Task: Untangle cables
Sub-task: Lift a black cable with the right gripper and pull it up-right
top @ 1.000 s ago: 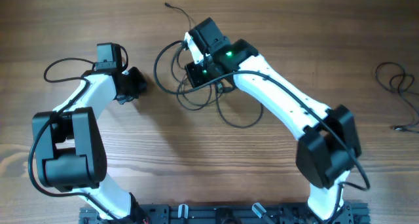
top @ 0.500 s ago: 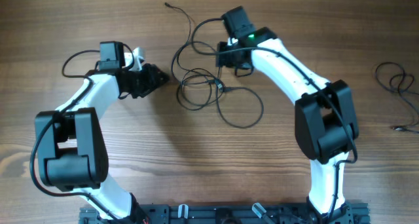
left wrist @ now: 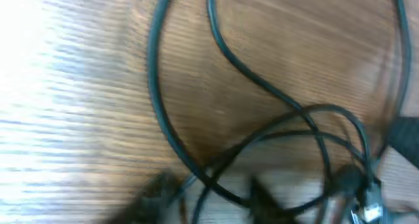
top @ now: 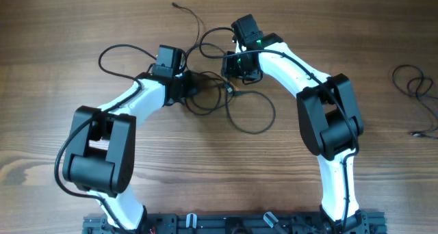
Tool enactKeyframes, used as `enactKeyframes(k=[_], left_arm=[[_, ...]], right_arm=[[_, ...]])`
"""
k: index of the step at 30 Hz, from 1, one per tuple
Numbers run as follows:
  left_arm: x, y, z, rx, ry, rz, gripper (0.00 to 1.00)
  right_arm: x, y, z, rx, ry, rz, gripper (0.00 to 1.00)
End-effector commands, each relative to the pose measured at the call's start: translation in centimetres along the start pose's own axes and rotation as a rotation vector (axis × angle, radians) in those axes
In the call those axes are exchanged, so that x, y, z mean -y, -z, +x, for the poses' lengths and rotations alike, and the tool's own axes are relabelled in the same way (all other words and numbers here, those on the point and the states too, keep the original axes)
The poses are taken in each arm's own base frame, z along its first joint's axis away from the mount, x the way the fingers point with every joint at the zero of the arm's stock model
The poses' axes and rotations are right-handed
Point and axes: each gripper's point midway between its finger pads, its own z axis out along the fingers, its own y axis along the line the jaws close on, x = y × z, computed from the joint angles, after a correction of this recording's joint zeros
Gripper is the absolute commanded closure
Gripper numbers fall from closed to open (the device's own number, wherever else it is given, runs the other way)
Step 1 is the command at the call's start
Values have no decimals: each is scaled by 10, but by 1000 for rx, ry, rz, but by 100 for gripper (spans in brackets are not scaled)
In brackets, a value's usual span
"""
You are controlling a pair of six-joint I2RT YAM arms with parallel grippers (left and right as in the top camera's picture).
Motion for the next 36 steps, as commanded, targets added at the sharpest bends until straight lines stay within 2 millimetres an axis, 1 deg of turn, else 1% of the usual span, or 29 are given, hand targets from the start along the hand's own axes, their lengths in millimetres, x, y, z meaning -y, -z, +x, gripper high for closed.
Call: enactKeyframes(k=[1, 2, 4, 6, 7, 8, 10, 11, 13, 16, 18, 19, 20, 21, 22, 23, 25, 27, 29, 30, 31, 33, 34, 35, 36], left_arm=[[-43, -8, 1, 38, 17, -219, 96], [-57, -4, -1, 51, -38, -297, 96], [-76, 3, 2, 25, -147, -405, 93], [-81, 5, 6, -3, -212, -428, 88], [-86, 8, 3, 11, -215, -461, 82], [-90, 10, 0, 24, -217, -489, 79], [-89, 10, -3, 37, -217, -490, 77], [-87, 10, -4, 38, -216, -485, 76], [-85, 10, -6, 46, -212, -477, 75], [-85, 10, -7, 46, -212, -477, 74], [-84, 10, -7, 47, -212, -477, 74], [-84, 10, -7, 47, -212, -476, 74], [-84, 10, -7, 50, -212, -475, 74], [-84, 10, -7, 50, -212, -475, 74], [-84, 10, -7, 50, -212, -475, 74], [-84, 10, -7, 51, -208, -475, 73], [-84, 10, -7, 51, -208, -475, 73], [-84, 10, -7, 51, -208, -475, 68], [-84, 10, -8, 54, -208, -473, 68], [-84, 10, -8, 55, -208, -473, 68], [-84, 10, -8, 55, -208, -473, 68], [-83, 10, -9, 57, -208, -472, 69], [-83, 10, -9, 57, -208, -472, 69], [-83, 10, -9, 57, -208, -472, 69], [-83, 10, -9, 57, -208, -472, 69]], right_arm=[[5, -17, 16, -69, -22, -4, 44], [5, -17, 16, -68, -22, -4, 45], [5, -17, 16, -68, -23, -4, 51], [5, -19, 17, -65, -17, 12, 56], [8, -21, 17, -54, -9, 41, 58], [10, -23, 17, -46, -1, 66, 59], [2, -27, 20, -41, 20, 66, 58], [-5, -28, 20, -33, 32, 45, 58], [-28, -30, 20, -28, 61, -36, 58], [-43, -33, 19, 7, 96, -54, 59], [-41, -34, 17, 32, 108, -14, 68], [-35, -34, 14, 52, 109, 27, 88], [-34, -34, 13, 56, 109, 36, 96], [-36, -32, 13, 53, 108, 19, 96], [-52, -14, 7, 48, 128, -75, 96], [-67, 9, -2, 60, 133, -157, 96], [-96, 68, -22, 135, 163, -296, 96], [-116, 133, -35, 265, 234, -341, 96], [-128, 190, -41, 386, 290, -355, 96], [-135, 224, -41, 453, 309, -370, 96], [-140, 245, -41, 498, 325, -383, 96], [-154, 304, -40, 636, 384, -437, 96], [-159, 331, -42, 710, 403, -453, 96], [-164, 365, -41, 809, 434, -468, 96], [-165, 389, -43, 881, 431, -466, 96]])
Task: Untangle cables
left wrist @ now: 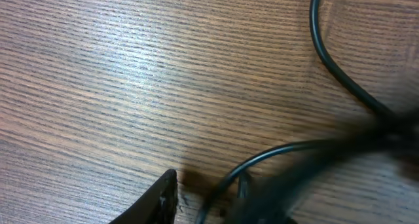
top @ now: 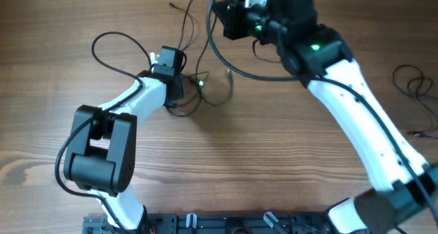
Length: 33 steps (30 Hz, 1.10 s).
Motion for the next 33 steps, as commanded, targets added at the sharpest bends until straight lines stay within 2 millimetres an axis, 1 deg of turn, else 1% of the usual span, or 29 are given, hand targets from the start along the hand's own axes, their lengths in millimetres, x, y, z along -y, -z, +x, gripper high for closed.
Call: enactKeyframes(k=[1, 2, 4, 5, 6, 7, 8, 9, 10, 12, 14, 16, 17, 19, 20, 22, 23, 24, 25, 26, 27, 28, 29, 30, 32, 33], left_arm=[[-5, -11, 13, -37, -18, -26, 69], [-5, -11, 13, -37, -18, -26, 68], [-5, -11, 13, -37, -18, -26, 68], [-5, -11, 13, -37, -18, -26, 68], [-5, -11, 13, -37, -18, -26, 68], [-5, -11, 13, -37, -18, -26, 68], [-5, -11, 13, -37, -18, -26, 68], [-5, -11, 13, -37, -18, -26, 68], [-5, -11, 13, -37, -18, -26, 68], [-5, -11, 13, -37, -18, -26, 67], [-5, -11, 13, -37, -18, -26, 67], [-5, -11, 13, -37, -18, -26, 67], [-5, -11, 13, -37, -18, -26, 67], [-5, -11, 13, -37, -18, -26, 65], [-5, -11, 12, -35, -18, -25, 63], [-4, -11, 11, -29, -16, -23, 60], [-4, -11, 10, -27, -15, -21, 60], [-4, -11, 10, -27, -15, -22, 60], [-4, -11, 10, -27, -15, -22, 60], [-4, -11, 10, -28, -15, -22, 59], [-4, -11, 10, -28, -15, -22, 59], [-4, -11, 10, -28, -15, -22, 59], [-4, -11, 10, -28, -15, -22, 59], [-4, -11, 10, -27, -15, -22, 59], [-4, -11, 10, -27, -15, -21, 58], [-4, -11, 10, -27, -15, -21, 58]], right_arm=[[-29, 57, -62, 238, 102, 18, 96], [-38, 72, -78, 304, 141, 12, 96], [-58, 97, -102, 416, 234, -19, 96], [-65, 112, -117, 488, 290, -7, 96], [-66, 124, -127, 543, 321, 22, 96], [-63, 137, -140, 607, 343, 81, 96], [-54, 148, -150, 656, 361, 168, 96], [-45, 153, -154, 679, 360, 235, 96], [-32, 159, -158, 696, 360, 323, 96], [-18, 166, -161, 708, 359, 411, 96], [-3, 180, -172, 783, 195, 399, 96], [17, 197, -184, 881, -110, 291, 96], [26, 199, -185, 881, -165, 271, 96], [54, 198, -176, 838, -208, 342, 96], [72, 194, -167, 790, -222, 398, 96], [114, 185, -140, 665, -246, 535, 96], [140, 180, -120, 574, -251, 619, 96], [160, 176, -104, 507, -270, 677, 96], [182, 173, -85, 417, -282, 734, 96], [206, 169, -58, 303, -309, 788, 96], [228, 168, -21, 160, -375, 845, 96], [241, 169, 12, 32, -437, 878, 96], [248, 170, 39, -74, -485, 908, 96], [253, 174, 82, -250, -549, 964, 96], [255, 178, 118, -402, -601, 1006, 96], [257, 181, 146, -518, -638, 1035, 96]])
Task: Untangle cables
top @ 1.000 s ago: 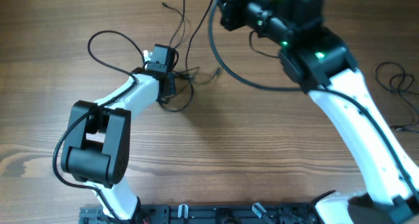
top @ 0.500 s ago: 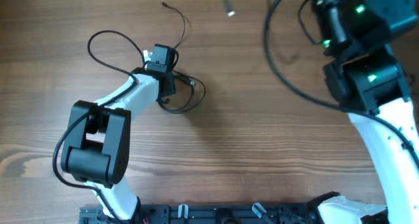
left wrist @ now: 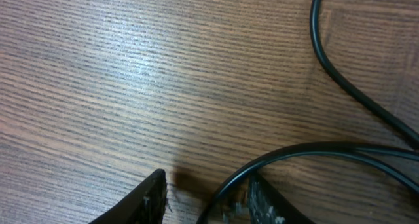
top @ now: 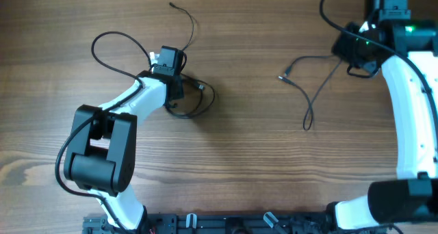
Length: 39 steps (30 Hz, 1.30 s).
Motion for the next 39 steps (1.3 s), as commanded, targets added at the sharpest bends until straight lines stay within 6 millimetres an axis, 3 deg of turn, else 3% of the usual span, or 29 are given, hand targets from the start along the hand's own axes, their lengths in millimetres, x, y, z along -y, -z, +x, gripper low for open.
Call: enactKeyframes(k=[1, 5, 9, 12, 15, 18, 23, 25, 31, 34, 39], left_arm=[[-4, -11, 13, -40, -18, -19, 59], [0, -10, 15, -48, -18, 4, 57], [3, -10, 15, -52, -17, 21, 56], [3, -10, 15, -52, -17, 21, 56], [3, -10, 15, -51, -17, 21, 55], [3, -10, 15, -52, -17, 21, 55], [4, -10, 15, -50, -16, 26, 55], [4, -10, 15, -50, -16, 26, 54], [4, -10, 15, -50, -16, 26, 53], [4, -10, 15, -50, -16, 26, 51], [5, -10, 14, -47, -15, 27, 51]], right_arm=[[19, -39, 43, -229, 48, 113, 96], [42, -78, 99, -453, 160, 168, 96], [23, -98, 148, -613, 252, -51, 96], [22, -109, 170, -648, 277, -63, 95], [21, -116, 184, -659, 335, -66, 29], [20, -117, 183, -652, 350, -74, 7], [9, -124, 182, -591, 461, -54, 5], [3, -130, 178, -522, 533, -14, 9], [-20, -139, 171, -369, 1111, 8, 9], [-9, -154, 184, -383, 1274, -20, 10], [-3, -186, 197, -300, 1295, -43, 40]])
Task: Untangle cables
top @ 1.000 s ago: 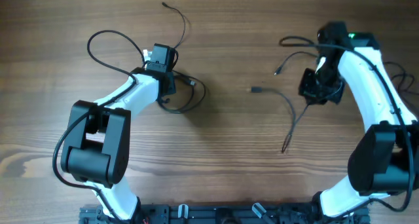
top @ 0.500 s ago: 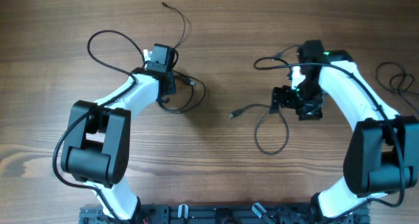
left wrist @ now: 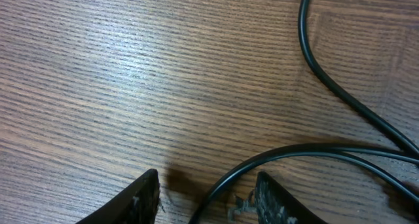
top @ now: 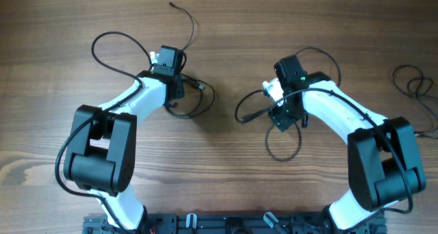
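A black cable (left wrist: 327,147) lies on the wooden table in loops, and one strand runs between the fingers of my left gripper (left wrist: 208,188). Its jaws stand apart, the strand close to the right finger (left wrist: 272,198). From above, this cable spreads around the left gripper, with a big loop to the left and a thin end at the far edge. A second black cable (top: 283,159) lies apart from it at centre right, looped around my right gripper (top: 282,116). The right gripper is down at the table; its jaws are hidden under the wrist.
A third black cable (top: 409,80) lies bunched at the far right edge of the table (top: 219,186). A strip of bare wood separates the left cable from the right one.
My right arm was at the far right back with a cable hanging from it. Now it is low at centre right, with that cable in loops beside it. My left gripper's fingers stand slightly wider.
Both grippers were at one tangled pile in the middle. Then my right arm was raised, with a cable lifted out of the pile while the left stayed on the rest. Then that cable hung clear at the far right. Now it lies apart at centre right.
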Tool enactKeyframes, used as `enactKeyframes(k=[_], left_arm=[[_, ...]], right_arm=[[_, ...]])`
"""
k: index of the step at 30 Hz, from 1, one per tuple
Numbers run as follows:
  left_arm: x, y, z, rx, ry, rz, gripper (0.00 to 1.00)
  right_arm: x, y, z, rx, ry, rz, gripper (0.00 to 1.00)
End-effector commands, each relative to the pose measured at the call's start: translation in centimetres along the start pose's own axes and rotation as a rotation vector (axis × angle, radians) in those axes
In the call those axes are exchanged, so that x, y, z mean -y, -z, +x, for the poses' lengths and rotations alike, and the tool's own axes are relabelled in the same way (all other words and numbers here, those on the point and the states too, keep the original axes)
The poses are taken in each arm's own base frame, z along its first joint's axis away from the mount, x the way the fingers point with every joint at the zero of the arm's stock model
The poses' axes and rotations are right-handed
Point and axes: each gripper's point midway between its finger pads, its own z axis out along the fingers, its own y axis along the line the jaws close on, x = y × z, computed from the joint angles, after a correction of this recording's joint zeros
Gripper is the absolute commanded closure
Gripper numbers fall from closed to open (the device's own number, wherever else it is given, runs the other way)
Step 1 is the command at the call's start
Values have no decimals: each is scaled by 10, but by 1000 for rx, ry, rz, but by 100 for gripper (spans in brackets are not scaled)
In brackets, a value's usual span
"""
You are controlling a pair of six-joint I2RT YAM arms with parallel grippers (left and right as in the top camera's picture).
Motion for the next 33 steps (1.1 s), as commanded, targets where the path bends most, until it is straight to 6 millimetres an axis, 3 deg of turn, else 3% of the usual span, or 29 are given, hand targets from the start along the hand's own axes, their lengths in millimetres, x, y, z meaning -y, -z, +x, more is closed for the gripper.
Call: enactKeyframes(k=[1, 3, 4, 5, 7, 12, 17, 18, 19, 23, 25, 28, 31, 33], left_arm=[[0, -10, 15, -47, -17, 2, 51], [0, -10, 14, -47, -17, 2, 51], [0, -10, 14, -47, -17, 2, 51], [0, -10, 14, -47, -17, 2, 51], [0, -10, 14, -47, -17, 2, 51], [0, -10, 14, -46, -17, 2, 51], [0, -10, 14, -45, -17, 3, 51], [0, -10, 14, -46, -17, 3, 51], [0, -10, 14, -45, -16, 3, 51], [0, -11, 13, -40, -15, 5, 51], [1, -11, 13, -40, -15, 5, 51], [6, -10, 14, -50, -14, 34, 51], [6, -10, 14, -49, -13, 37, 51], [7, -10, 13, -45, -12, 39, 51]], right_arm=[[-4, -22, 16, -20, 49, 9, 52], [-7, -28, 19, -15, 38, 6, 73], [-8, -29, 19, -8, 35, 6, 88], [-10, -29, 17, 3, 34, -9, 96], [-11, -29, 8, 40, -33, -17, 96], [10, -22, -39, 244, -316, 26, 96], [22, -17, -56, 320, -323, 70, 95], [21, -16, -57, 325, -321, 65, 70], [21, -15, -59, 329, -320, 61, 57], [10, 2, -71, 329, -241, -29, 44], [41, 6, -74, 355, -284, 84, 42], [88, 24, -95, 521, -384, 155, 51], [152, 46, -96, 686, -586, 225, 42], [165, 52, -96, 732, -614, 223, 41]])
